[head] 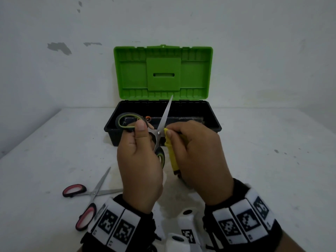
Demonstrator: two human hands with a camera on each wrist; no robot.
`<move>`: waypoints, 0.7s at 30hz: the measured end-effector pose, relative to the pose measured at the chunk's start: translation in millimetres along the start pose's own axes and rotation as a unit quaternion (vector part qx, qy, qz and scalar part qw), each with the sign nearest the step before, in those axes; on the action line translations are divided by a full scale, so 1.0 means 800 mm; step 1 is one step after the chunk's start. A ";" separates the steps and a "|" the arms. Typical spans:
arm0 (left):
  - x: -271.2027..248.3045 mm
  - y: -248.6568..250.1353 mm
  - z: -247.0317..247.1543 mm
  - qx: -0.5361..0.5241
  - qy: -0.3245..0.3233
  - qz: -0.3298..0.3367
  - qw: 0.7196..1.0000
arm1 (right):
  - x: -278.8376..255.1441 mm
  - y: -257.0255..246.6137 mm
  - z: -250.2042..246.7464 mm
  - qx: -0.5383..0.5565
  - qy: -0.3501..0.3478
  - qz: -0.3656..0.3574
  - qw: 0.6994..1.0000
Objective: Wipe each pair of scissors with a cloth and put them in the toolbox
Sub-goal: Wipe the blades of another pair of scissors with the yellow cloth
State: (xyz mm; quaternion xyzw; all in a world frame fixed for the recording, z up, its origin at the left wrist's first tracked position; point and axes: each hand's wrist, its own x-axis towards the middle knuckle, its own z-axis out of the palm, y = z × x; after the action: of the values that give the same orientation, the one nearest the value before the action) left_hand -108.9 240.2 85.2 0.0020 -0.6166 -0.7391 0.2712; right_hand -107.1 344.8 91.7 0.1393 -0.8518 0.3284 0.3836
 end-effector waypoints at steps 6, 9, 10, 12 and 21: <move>-0.002 0.002 -0.003 -0.052 0.010 -0.075 0.996 | -0.012 0.035 -0.012 -0.023 -0.004 0.009 1.000; -0.002 0.003 -0.003 -0.045 0.009 -0.089 0.995 | -0.016 0.049 -0.022 -0.041 -0.011 0.025 0.999; -0.002 0.004 -0.003 -0.049 0.010 -0.096 0.994 | -0.016 0.053 -0.027 -0.049 -0.008 0.037 0.998; 0.001 0.005 -0.002 -0.064 0.020 -0.125 0.990 | -0.012 0.057 -0.037 -0.056 0.019 0.056 0.997; 0.002 0.010 0.009 -0.104 0.018 -0.257 0.961 | -0.011 0.016 -0.004 -0.047 -0.028 -0.126 0.990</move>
State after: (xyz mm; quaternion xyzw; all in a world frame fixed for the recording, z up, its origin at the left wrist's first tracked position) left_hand -109.3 245.5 94.9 0.1454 -0.5096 -0.8441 0.0819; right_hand -105.6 356.0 81.0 0.2368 -0.8521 0.2330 0.4045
